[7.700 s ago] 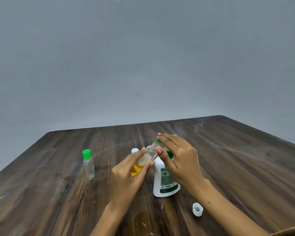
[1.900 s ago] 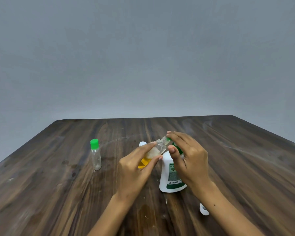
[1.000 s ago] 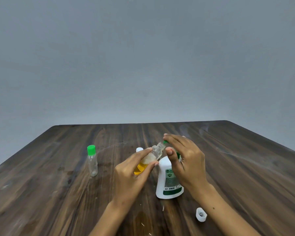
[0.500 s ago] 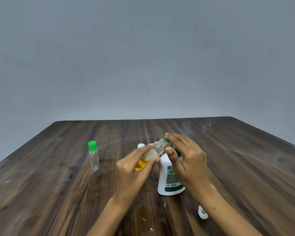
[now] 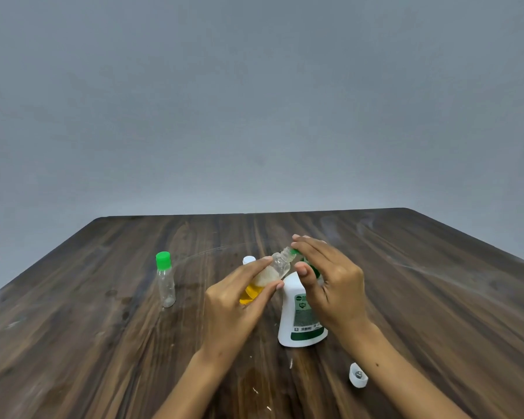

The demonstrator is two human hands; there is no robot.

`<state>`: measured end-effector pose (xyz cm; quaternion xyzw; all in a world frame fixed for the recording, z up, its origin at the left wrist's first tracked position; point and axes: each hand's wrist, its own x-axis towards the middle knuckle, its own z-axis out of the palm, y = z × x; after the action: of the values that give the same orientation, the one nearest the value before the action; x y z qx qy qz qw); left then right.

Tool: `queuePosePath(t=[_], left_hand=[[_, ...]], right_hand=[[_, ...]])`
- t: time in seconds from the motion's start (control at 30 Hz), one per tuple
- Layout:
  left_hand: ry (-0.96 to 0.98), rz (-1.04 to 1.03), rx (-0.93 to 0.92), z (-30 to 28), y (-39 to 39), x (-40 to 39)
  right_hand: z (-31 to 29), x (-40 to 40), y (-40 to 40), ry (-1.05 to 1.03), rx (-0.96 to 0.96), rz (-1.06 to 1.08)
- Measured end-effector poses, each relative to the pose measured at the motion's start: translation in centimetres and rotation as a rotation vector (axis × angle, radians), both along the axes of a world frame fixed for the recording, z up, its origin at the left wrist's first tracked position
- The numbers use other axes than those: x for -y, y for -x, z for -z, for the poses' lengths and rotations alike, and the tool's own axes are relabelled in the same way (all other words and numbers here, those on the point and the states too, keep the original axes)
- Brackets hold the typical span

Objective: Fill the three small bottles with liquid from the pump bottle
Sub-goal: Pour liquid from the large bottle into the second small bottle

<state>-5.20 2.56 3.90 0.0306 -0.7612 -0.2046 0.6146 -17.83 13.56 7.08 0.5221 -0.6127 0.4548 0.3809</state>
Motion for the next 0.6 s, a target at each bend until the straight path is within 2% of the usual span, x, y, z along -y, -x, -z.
queuePosePath(t=[0.2,0.6], left_hand=[[-0.002,-0.002,-0.012,-0.1,0.1,-0.1],[0.005,-0.006,0.0,-0.1,0.0,0.0]], right_hand=[[-0.6,-0.1,0.1,-0.019,-0.051,0.041],[-0.7,0.2,-0.1,-0.014,-0.03,0.044]])
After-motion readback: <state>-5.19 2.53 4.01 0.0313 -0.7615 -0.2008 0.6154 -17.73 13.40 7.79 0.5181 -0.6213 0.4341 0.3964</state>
